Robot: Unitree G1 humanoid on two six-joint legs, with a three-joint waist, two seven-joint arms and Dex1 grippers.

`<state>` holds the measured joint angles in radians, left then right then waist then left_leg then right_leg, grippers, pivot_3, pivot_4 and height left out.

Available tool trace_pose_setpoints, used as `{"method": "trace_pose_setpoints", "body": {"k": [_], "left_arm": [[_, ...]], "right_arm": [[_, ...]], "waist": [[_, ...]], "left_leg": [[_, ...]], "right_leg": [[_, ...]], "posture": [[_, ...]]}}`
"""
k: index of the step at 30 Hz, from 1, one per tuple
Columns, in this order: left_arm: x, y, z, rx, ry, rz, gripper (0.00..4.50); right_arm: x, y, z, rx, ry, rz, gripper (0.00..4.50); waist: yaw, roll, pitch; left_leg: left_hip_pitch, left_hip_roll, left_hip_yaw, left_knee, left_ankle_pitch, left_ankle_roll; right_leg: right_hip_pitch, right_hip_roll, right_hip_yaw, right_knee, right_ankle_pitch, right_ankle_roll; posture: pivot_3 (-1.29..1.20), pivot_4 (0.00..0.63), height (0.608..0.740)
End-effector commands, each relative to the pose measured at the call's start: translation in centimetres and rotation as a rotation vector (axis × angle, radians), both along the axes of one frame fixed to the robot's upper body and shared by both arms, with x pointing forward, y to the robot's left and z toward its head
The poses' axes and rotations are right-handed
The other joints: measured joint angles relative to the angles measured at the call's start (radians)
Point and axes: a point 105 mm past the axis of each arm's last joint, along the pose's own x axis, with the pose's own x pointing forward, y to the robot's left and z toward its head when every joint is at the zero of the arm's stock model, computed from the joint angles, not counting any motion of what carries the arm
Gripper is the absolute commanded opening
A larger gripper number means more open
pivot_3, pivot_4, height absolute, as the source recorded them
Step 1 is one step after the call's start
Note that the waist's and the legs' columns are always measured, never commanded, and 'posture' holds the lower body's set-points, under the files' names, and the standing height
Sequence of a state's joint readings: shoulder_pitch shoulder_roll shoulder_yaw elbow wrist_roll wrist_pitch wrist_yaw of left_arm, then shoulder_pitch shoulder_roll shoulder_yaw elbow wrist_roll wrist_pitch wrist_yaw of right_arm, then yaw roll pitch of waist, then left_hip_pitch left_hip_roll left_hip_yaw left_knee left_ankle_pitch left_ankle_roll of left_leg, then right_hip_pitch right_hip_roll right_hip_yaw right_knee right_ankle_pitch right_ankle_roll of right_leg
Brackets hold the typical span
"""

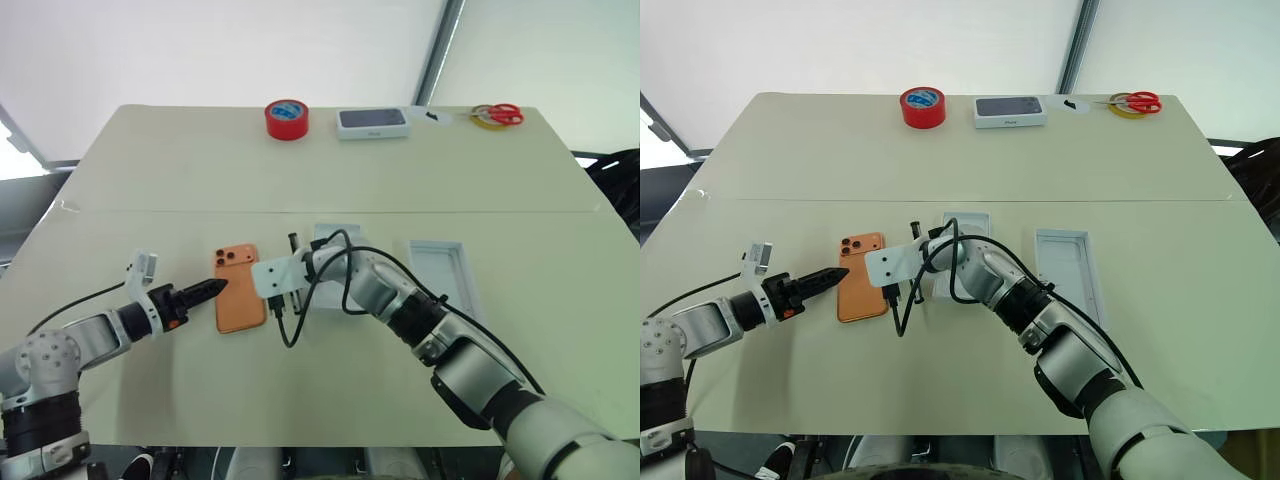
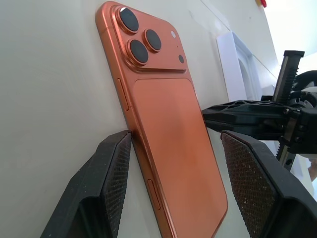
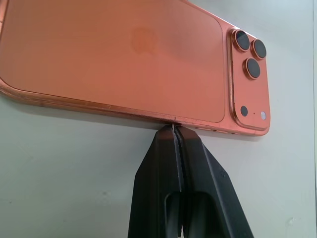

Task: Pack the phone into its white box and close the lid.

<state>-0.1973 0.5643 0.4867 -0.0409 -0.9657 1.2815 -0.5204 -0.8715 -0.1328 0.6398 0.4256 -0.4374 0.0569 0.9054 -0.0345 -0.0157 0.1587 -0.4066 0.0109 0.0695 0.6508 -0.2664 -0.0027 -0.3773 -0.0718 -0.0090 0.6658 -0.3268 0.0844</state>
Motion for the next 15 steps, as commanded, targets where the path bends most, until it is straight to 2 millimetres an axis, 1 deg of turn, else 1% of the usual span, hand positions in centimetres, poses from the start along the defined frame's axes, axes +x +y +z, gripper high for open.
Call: {"method": "trace_pose_setpoints", "body": {"k": [1, 2, 5, 7, 10, 14, 15], "left_arm": [[0.4, -2.4, 0.0, -0.062, 0.012, -0.067, 3.01], [0.5, -2.5, 0.1, -0.086, 0.016, -0.061, 3.01], [0.4, -3.3, -0.1, -0.071, 0.015, -0.078, 3.01], [0.5, -3.6, 0.1, -0.101, 0.011, -0.077, 3.01], [0.7, -3.6, 0.7, -0.118, -0.014, -0.072, 3.01], [0.8, -3.5, 0.6, -0.134, -0.007, -0.056, 3.01], [0.8, -3.6, 0.4, -0.116, -0.001, -0.056, 3.01]], "right_arm": [[-0.6, 1.0, 0.2, 0.016, -0.013, 0.036, 0.04], [-0.7, 0.9, 0.2, 0.014, -0.011, 0.037, 0.04], [-0.7, 0.7, 0.1, 0.004, 0.0, 0.039, 0.04], [-0.9, 0.4, -0.2, -0.01, 0.013, 0.042, 0.04], [-1.0, 0.4, -0.3, -0.009, 0.026, 0.042, 0.04], [-1.2, 0.3, -0.4, -0.016, 0.037, 0.047, 0.04], [-1.2, 0.3, -0.5, -0.015, 0.038, 0.047, 0.04]], "waist": [[0.0, 0.0, 0.0], [0.001, 0.0, 0.0], [0.002, 0.0, 0.0], [0.005, 0.0, 0.0], [0.011, 0.0, 0.0], [0.015, 0.0, 0.0], [0.015, 0.0, 0.0]], "left_leg": [[0.0, 0.0, 0.0, 0.0, 0.0, 0.0], [0.0, 0.0, 0.0, 0.0, 0.0, 0.0], [0.0, 0.0, -0.001, 0.001, 0.0, 0.0], [0.0, 0.0, -0.002, 0.001, 0.0, 0.0], [0.0, -0.001, -0.002, 0.001, 0.0, 0.0], [0.0, -0.001, -0.002, 0.001, 0.0, 0.0], [0.0, -0.001, -0.002, 0.001, 0.0, 0.0]], "right_leg": [[0.0, 0.0, 0.0, 0.0, 0.0, 0.0], [0.0, 0.0, 0.0, 0.0, 0.0, 0.0], [0.001, 0.0, -0.001, 0.0, 0.0, 0.0], [0.001, 0.0, -0.001, 0.0, 0.0, 0.0], [0.002, 0.0, -0.002, 0.0, 0.0, 0.0], [0.002, 0.0, -0.002, 0.0, 0.0, 0.0], [0.002, 0.0, -0.002, 0.0, 0.0, 0.0]], "posture": [[0.0, 0.15, 0.738], [0.0, 0.15, 0.738], [0.0, 0.15, 0.738], [0.0, 0.15, 0.738], [0.0, 0.15, 0.738], [0.0, 0.15, 0.738], [0.0, 0.15, 0.738]]}}
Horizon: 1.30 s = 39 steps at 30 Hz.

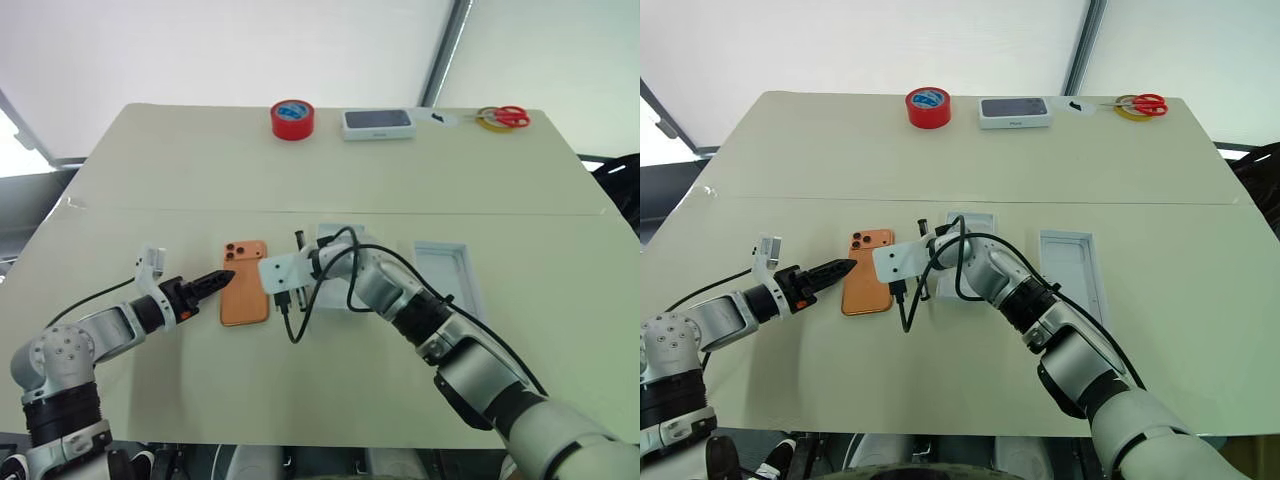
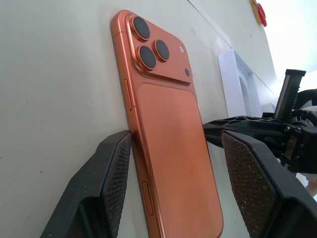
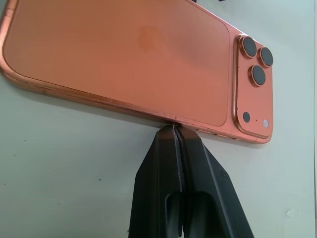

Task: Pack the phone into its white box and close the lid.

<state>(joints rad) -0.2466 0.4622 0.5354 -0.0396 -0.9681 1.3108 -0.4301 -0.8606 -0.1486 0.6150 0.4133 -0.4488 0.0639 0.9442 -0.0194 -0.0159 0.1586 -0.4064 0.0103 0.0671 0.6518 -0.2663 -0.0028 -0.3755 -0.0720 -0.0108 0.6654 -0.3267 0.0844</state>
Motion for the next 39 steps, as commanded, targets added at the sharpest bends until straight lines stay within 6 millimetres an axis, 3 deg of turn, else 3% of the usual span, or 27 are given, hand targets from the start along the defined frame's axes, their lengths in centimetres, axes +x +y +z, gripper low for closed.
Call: {"method": "trace_pose_setpoints", "body": {"k": [1, 4, 13, 15, 18, 21, 26, 31, 39], "left_arm": [[-0.2, -2.6, 0.4, -0.064, -0.009, -0.107, 3.01], [-0.4, -3.3, 1.6, -0.119, -0.049, -0.139, 3.01], [0.1, -3.5, 1.7, -0.099, -0.053, -0.112, 3.01], [0.1, -3.6, 1.0, -0.053, -0.001, -0.113, 3.01], [0.3, -4.2, 2.2, -0.048, -0.044, -0.132, 3.01], [0.5, -4.2, 2.2, -0.008, -0.029, -0.128, 3.01], [0.6, -4.4, 3.4, -0.074, -0.063, -0.126, 3.01], [0.9, -4.3, 1.9, 0.014, 0.018, -0.097, 3.01], [0.8, -4.6, 2.4, -0.019, -0.009, -0.087, 3.01]], "right_arm": [[-1.4, 1.3, -0.3, 0.007, 0.02, 0.057, 0.04], [-1.4, 1.3, -0.4, 0.007, 0.016, 0.055, 0.04], [-1.5, 1.3, -0.4, 0.007, 0.018, 0.055, 0.04], [-1.4, 1.3, -0.4, 0.007, 0.016, 0.052, 0.04], [-1.3, 1.2, -0.4, 0.007, 0.014, 0.048, 0.04], [-1.4, 1.3, -0.4, 0.009, 0.015, 0.049, 0.04], [-1.4, 1.3, -0.4, 0.011, 0.013, 0.048, 0.04], [-1.4, 1.3, -0.4, 0.013, 0.015, 0.048, 0.04], [-1.4, 1.4, -0.4, 0.013, 0.012, 0.047, 0.04]], "waist": [[0.0, 0.0, 0.0], [0.0, 0.0, 0.0], [0.001, 0.0, 0.0], [0.0, 0.0, 0.0], [0.0, 0.0, 0.0], [0.001, 0.0, 0.0], [0.0, 0.0, 0.0], [0.0, -0.001, 0.0], [-0.001, -0.001, 0.0]], "left_leg": [[0.0, 0.0, 0.0, 0.0, 0.0, 0.0], [0.0, 0.0, 0.0, 0.0, 0.0, 0.0], [0.0, 0.0, -0.001, 0.0, 0.0, 0.0], [0.0, 0.0, -0.001, 0.0, 0.0, 0.0], [0.0, 0.0, -0.001, 0.0, 0.0, 0.0], [0.0, 0.0, -0.002, 0.0, 0.0, 0.0], [0.0, 0.0, -0.002, 0.0, 0.0, 0.0], [0.0, -0.001, -0.004, 0.0, 0.0, -0.001], [0.0, -0.001, -0.005, 0.0, 0.001, -0.001]], "right_leg": [[0.0, 0.0, 0.0, 0.0, 0.0, 0.0], [0.0, 0.0, 0.0, 0.0, 0.0, 0.0], [0.001, 0.0, -0.001, 0.0, 0.0, 0.0], [0.001, 0.0, -0.001, -0.001, 0.0, 0.0], [0.001, 0.0, -0.001, -0.001, 0.0, 0.0], [0.001, 0.0, -0.001, -0.001, 0.0, 0.0], [0.001, 0.0, -0.002, -0.001, 0.0, 0.0], [0.002, 0.0, -0.003, -0.001, 0.0, 0.0], [0.002, 0.0, -0.003, -0.001, 0.0, 0.0]], "posture": [[0.0, 0.15, 0.738], [0.0, 0.15, 0.738], [0.0, 0.15, 0.738], [0.0, 0.15, 0.738], [0.0, 0.15, 0.738], [0.0, 0.15, 0.738], [0.0, 0.15, 0.738], [0.0, 0.15, 0.738], [0.0, 0.15, 0.738]]}}
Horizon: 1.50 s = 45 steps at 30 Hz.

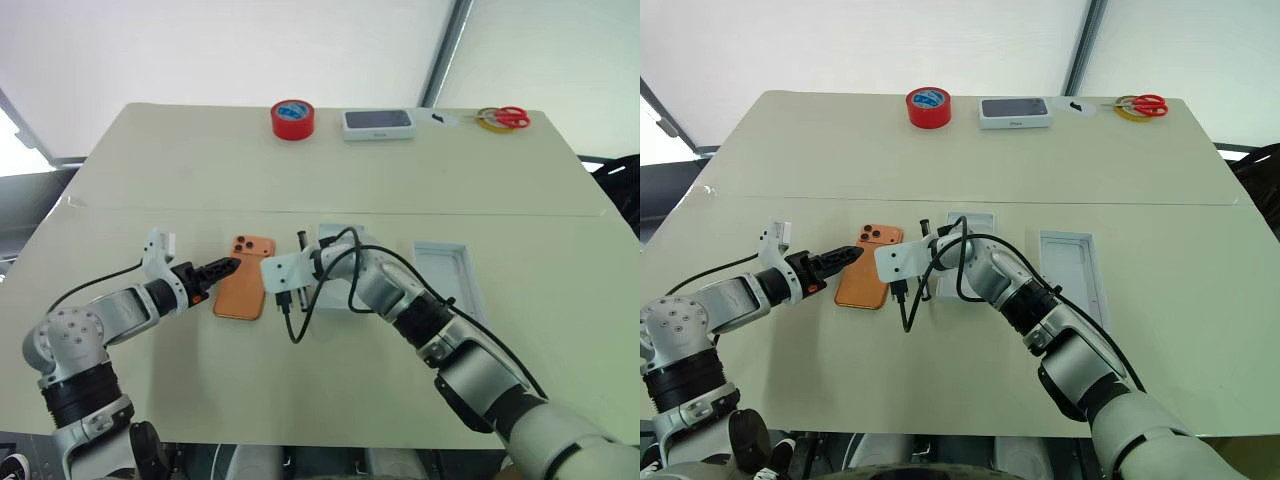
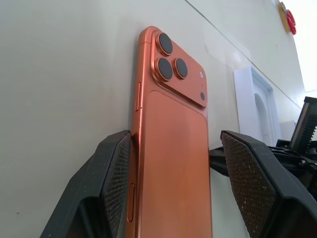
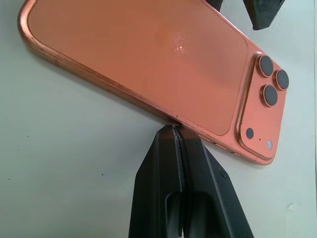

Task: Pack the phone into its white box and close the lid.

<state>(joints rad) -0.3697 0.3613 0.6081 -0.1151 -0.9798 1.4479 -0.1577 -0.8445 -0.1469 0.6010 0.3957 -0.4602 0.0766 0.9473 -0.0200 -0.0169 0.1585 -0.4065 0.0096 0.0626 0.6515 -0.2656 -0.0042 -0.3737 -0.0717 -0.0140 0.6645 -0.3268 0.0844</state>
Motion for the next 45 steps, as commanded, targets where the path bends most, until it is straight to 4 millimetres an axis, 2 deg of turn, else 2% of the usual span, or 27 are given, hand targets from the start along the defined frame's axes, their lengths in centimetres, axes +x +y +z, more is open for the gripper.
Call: {"method": "trace_pose_setpoints", "body": {"k": [1, 3, 6, 9, 16, 19, 23, 25, 30, 35, 40, 43, 45], "left_arm": [[-0.7, -3.3, 1.1, -0.118, -0.043, -0.161, 3.01], [-1.0, -3.4, 1.1, -0.125, -0.037, -0.166, 3.01], [-1.3, -3.4, -0.1, -0.041, 0.035, -0.182, 3.01], [-1.3, -2.5, -1.2, 0.085, 0.079, -0.159, 3.01], [-1.4, -1.3, -0.9, 0.207, 0.082, -0.148, 3.01], [-1.5, -1.2, -0.9, 0.178, 0.087, -0.153, 3.01], [-0.4, -3.8, -0.6, 0.049, 0.049, -0.188, 3.01], [-0.3, -4.0, -0.6, 0.035, 0.043, -0.182, 3.01], [-0.3, -2.8, -0.4, 0.008, 0.035, -0.142, 3.01], [-0.6, -1.9, 0.1, -0.096, 0.009, -0.125, 3.01], [-2.1, -1.6, -0.5, -0.159, 0.011, -0.161, 3.01], [-2.3, -1.3, -1.2, -0.201, 0.033, -0.147, 2.18], [-2.4, -1.2, -1.7, -0.213, 0.045, -0.144, 1.23]], "right_arm": [[-1.4, 1.6, -0.4, 0.007, 0.008, 0.062, 0.04], [-1.4, 1.5, -0.4, 0.006, 0.008, 0.062, 0.04], [-1.3, 1.4, -0.5, 0.004, 0.007, 0.06, 0.04], [-1.4, 1.6, -0.4, 0.007, 0.007, 0.062, 0.04], [-1.3, 1.6, -0.4, 0.01, 0.003, 0.06, 0.04], [-1.4, 1.6, -0.4, 0.014, 0.006, 0.057, 0.04], [-1.3, 1.6, -0.3, 0.011, -0.003, 0.058, 0.04], [-1.2, 1.6, -0.2, 0.014, -0.004, 0.056, 0.04], [-1.1, 1.3, -0.3, 0.009, -0.006, 0.049, 0.04], [-1.2, 1.4, -0.3, 0.012, -0.005, 0.05, 0.04], [-1.3, 1.5, -0.3, 0.012, -0.007, 0.052, 0.04], [-1.3, 1.5, -0.4, 0.012, -0.006, 0.051, 0.0], [-1.3, 1.5, -0.4, 0.011, -0.003, 0.052, 0.0]], "waist": [[0.0, 0.0, 0.0], [0.0, 0.0, 0.0], [0.0, 0.0, 0.0], [0.0, 0.0, 0.0], [-0.007, 0.0, 0.0], [-0.015, 0.0, 0.0], [-0.011, 0.0, 0.0], [-0.011, 0.0, 0.0], [-0.011, 0.0, 0.0], [-0.019, 0.0, 0.0], [-0.025, 0.0, 0.0], [-0.024, 0.0, 0.0], [-0.024, 0.0, 0.0]], "left_leg": [[0.0, 0.0, 0.0, 0.0, 0.0, 0.0], [0.0, 0.0, 0.0, 0.0, 0.0, 0.0], [0.0, 0.0, 0.0, 0.0, 0.0, 0.0], [0.0, 0.0, -0.001, 0.0, 0.0, 0.0], [0.0, 0.0, -0.001, -0.002, 0.0, -0.001], [0.0, 0.0, -0.001, -0.002, 0.001, -0.001], [0.0, -0.001, -0.002, -0.002, 0.001, -0.001], [0.0, -0.001, -0.003, -0.001, 0.001, -0.001], [0.0, -0.001, -0.004, -0.002, 0.001, -0.002], [0.0, -0.001, -0.004, -0.002, 0.001, -0.002], [-0.001, -0.001, -0.004, -0.003, 0.001, -0.002], [-0.001, -0.001, -0.004, -0.003, 0.001, -0.002], [-0.001, -0.001, -0.004, -0.003, 0.001, -0.002]], "right_leg": [[0.0, 0.0, 0.0, 0.0, 0.0, 0.0], [0.0, 0.0, 0.0, 0.0, 0.0, 0.0], [0.0, 0.0, 0.0, 0.0, 0.0, 0.0], [0.0, 0.0, 0.0, 0.0, 0.0, 0.0], [0.0, 0.0, 0.0, -0.001, 0.0, 0.0], [0.0, 0.0, 0.0, -0.001, 0.0, 0.0], [0.001, 0.0, -0.001, -0.001, 0.0, 0.0], [0.001, 0.0, -0.002, -0.002, 0.0, 0.0], [0.001, 0.0, -0.003, -0.001, 0.0, 0.0], [0.001, 0.0, -0.003, -0.001, 0.0, 0.0], [0.0, 0.0, -0.003, -0.002, 0.0, 0.0], [0.0, 0.0, -0.003, -0.002, 0.0, 0.0], [0.0, 0.0, -0.003, -0.002, 0.0, 0.0]], "posture": [[0.0, 0.15, 0.738], [0.0, 0.15, 0.738], [0.0, 0.15, 0.738], [0.0, 0.15, 0.738], [0.0, 0.15, 0.738], [0.0, 0.15, 0.738], [0.0, 0.15, 0.738], [0.0, 0.15, 0.738], [0.0, 0.15, 0.738], [0.0, 0.15, 0.738], [0.0, 0.15, 0.738], [0.0, 0.15, 0.738], [0.0, 0.15, 0.738]]}}
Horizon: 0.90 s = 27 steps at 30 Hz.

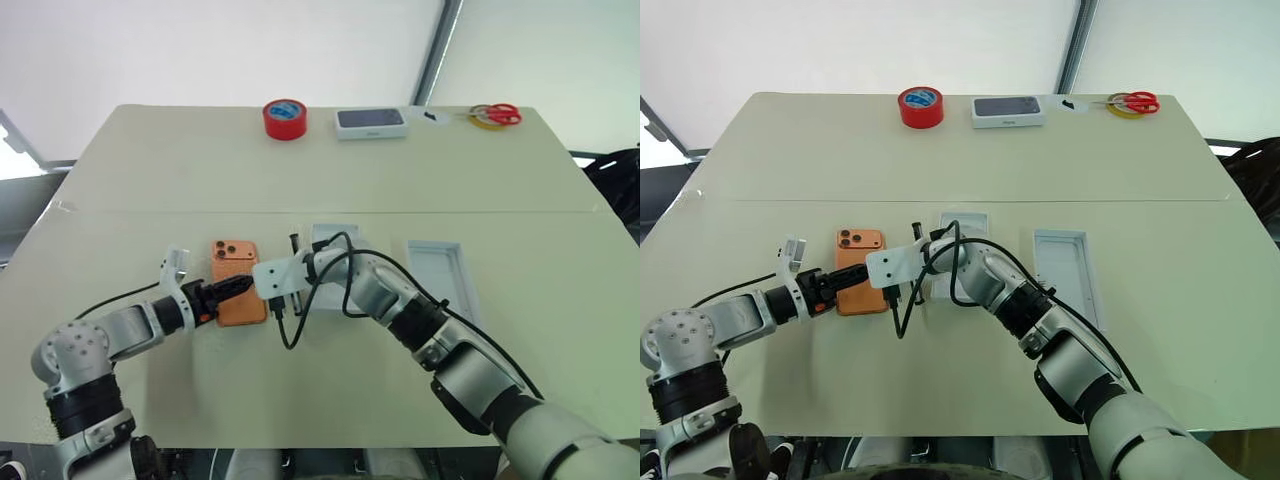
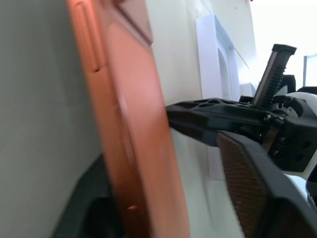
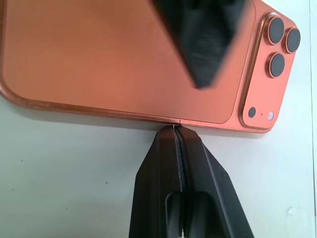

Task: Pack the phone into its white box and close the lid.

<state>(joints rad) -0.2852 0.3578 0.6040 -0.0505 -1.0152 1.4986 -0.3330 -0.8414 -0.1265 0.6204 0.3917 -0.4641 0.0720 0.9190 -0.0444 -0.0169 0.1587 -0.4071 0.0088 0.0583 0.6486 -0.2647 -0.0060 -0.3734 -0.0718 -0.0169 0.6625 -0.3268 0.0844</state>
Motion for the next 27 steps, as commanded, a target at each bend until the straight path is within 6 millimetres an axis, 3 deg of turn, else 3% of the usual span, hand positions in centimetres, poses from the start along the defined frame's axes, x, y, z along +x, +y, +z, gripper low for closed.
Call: {"method": "trace_pose_setpoints", "body": {"k": [1, 12, 15, 18, 23, 25, 27], "left_arm": [[-0.3, 0.0, 0.4, -0.025, -0.036, -0.017, 0.73], [0.0, 0.7, 0.0, -0.079, -0.015, 0.017, 0.73], [0.2, 0.7, -0.1, -0.089, -0.014, 0.026, 0.02], [0.3, 0.7, 0.1, -0.109, -0.027, 0.035, 0.02], [0.6, 0.6, 1.0, -0.139, -0.08, 0.046, 0.02], [0.7, 0.6, 1.5, -0.12, -0.111, 0.038, 0.02], [0.5, 0.0, 2.9, -0.154, -0.183, 0.008, 0.0]], "right_arm": [[-0.8, 0.5, -0.4, -0.007, 0.012, 0.033, 0.0], [-0.8, 0.4, -0.4, -0.007, 0.008, 0.03, 0.0], [-0.6, 0.3, -0.2, 0.001, 0.006, 0.026, 0.0], [-0.7, 0.4, 0.4, 0.037, 0.016, 0.022, 0.0], [-0.7, 0.7, 2.6, 0.178, 0.084, 0.004, 0.0], [-1.1, 0.6, 4.5, 0.286, 0.194, 0.012, 0.0], [-1.8, -0.7, 7.3, 0.423, 0.328, 0.07, 0.52]], "waist": [[0.001, 0.0, 0.0], [-0.001, 0.0, 0.0], [0.0, 0.0, 0.0], [0.0, 0.0, 0.0], [0.0, 0.0, 0.0], [0.001, 0.0, 0.001], [0.001, -0.001, 0.004]], "left_leg": [[0.0, 0.0, 0.0, 0.0, 0.0, 0.0], [0.0, 0.0, -0.001, -0.001, 0.0, 0.0], [0.0, 0.0, -0.001, -0.001, 0.0, 0.0], [0.0, 0.0, -0.001, -0.001, 0.0, 0.0], [0.0, 0.0, -0.001, -0.001, 0.0, 0.0], [-0.001, 0.0, -0.001, -0.001, 0.0, 0.0], [-0.002, 0.0, -0.001, -0.001, 0.0, 0.0]], "right_leg": [[0.0, 0.0, 0.0, 0.0, 0.0, 0.0], [-0.001, 0.0, 0.0, 0.0, 0.0, 0.0], [-0.001, 0.0, 0.0, 0.0, 0.0, 0.0], [0.0, 0.0, 0.0, 0.0, 0.0, 0.0], [-0.001, 0.0, 0.0, 0.0, 0.0, 0.0], [-0.001, 0.0, 0.0, 0.0, 0.0, 0.0], [-0.001, 0.0, 0.0, 0.0, 0.0, 0.0]], "posture": [[0.0, 0.15, 0.738], [0.0, 0.15, 0.738], [0.0, 0.15, 0.738], [0.0, 0.15, 0.738], [0.0, 0.15, 0.738], [0.0, 0.15, 0.738], [0.0, 0.15, 0.738]]}}
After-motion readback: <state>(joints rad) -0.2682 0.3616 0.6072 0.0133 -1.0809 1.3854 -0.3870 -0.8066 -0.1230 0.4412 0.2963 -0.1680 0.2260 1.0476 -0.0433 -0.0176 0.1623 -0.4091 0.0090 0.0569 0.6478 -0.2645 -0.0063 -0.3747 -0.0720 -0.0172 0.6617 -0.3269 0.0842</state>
